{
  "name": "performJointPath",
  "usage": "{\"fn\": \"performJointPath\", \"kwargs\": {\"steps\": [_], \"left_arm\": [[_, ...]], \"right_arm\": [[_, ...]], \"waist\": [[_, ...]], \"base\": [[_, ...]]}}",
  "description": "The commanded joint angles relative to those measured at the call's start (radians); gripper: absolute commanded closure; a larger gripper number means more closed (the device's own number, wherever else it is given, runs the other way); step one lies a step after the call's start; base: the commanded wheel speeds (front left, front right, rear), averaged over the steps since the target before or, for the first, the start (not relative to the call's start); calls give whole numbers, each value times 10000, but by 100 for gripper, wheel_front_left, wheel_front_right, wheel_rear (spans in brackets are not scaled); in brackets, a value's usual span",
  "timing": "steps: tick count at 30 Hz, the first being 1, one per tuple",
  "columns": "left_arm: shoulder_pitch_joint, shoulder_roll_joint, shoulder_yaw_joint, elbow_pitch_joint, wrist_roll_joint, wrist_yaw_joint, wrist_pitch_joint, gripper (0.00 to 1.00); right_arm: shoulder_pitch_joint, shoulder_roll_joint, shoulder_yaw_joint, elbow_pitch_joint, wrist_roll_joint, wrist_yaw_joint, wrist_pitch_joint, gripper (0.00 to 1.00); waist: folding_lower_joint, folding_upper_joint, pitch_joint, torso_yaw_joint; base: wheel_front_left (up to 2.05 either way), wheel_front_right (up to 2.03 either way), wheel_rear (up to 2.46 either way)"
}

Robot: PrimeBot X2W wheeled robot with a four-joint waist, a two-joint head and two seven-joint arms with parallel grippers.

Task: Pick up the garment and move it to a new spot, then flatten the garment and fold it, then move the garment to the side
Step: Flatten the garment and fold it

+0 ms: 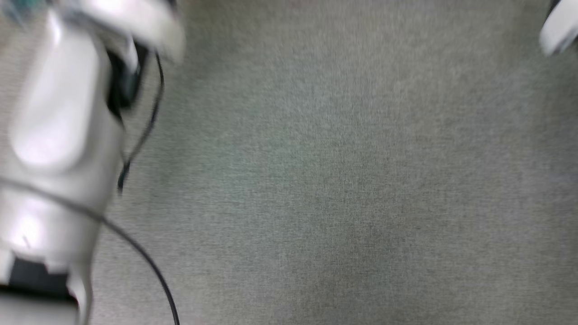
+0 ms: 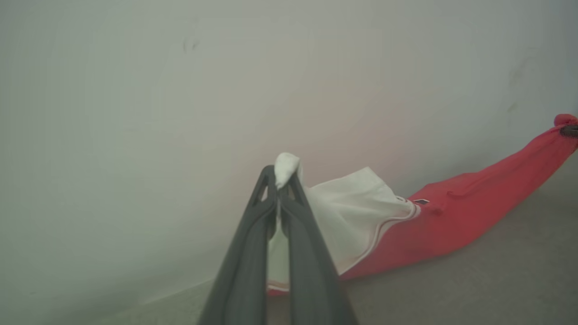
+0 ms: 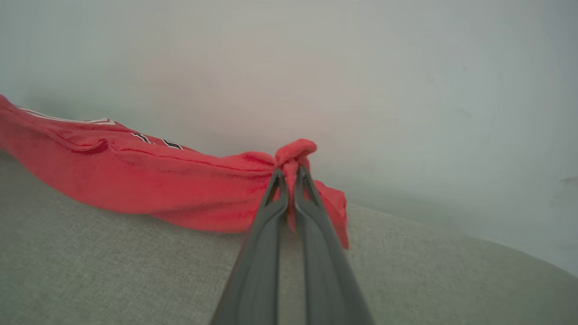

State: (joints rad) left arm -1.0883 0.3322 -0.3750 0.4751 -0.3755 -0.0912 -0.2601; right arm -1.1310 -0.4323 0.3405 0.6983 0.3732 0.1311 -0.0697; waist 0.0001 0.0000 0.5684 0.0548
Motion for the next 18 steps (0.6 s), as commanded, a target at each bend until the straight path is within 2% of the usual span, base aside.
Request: {"fn": "performJointPath", "kwargs": {"steps": [1, 9, 18], "left_arm": [[620, -6, 89, -218, -61, 39, -71, 100], [5148, 193, 151, -1006, -511, -99, -73, 100], [9013, 1134, 58, -2101, -1178, -77, 362, 100]], "right_arm": [[433, -113, 176, 8, 191, -7, -78, 100], [3331, -676, 1624, -383, 1726, -7, 19, 100], [6014, -1420, 2208, -1153, 3298, -9, 439, 100]], "waist": [[-1, 0, -685, 146], [-1, 0, -2549, 315], [-1, 0, -4156, 358]], "base": [[0, 0, 0], [0, 0, 0], [0, 0, 0]]}}
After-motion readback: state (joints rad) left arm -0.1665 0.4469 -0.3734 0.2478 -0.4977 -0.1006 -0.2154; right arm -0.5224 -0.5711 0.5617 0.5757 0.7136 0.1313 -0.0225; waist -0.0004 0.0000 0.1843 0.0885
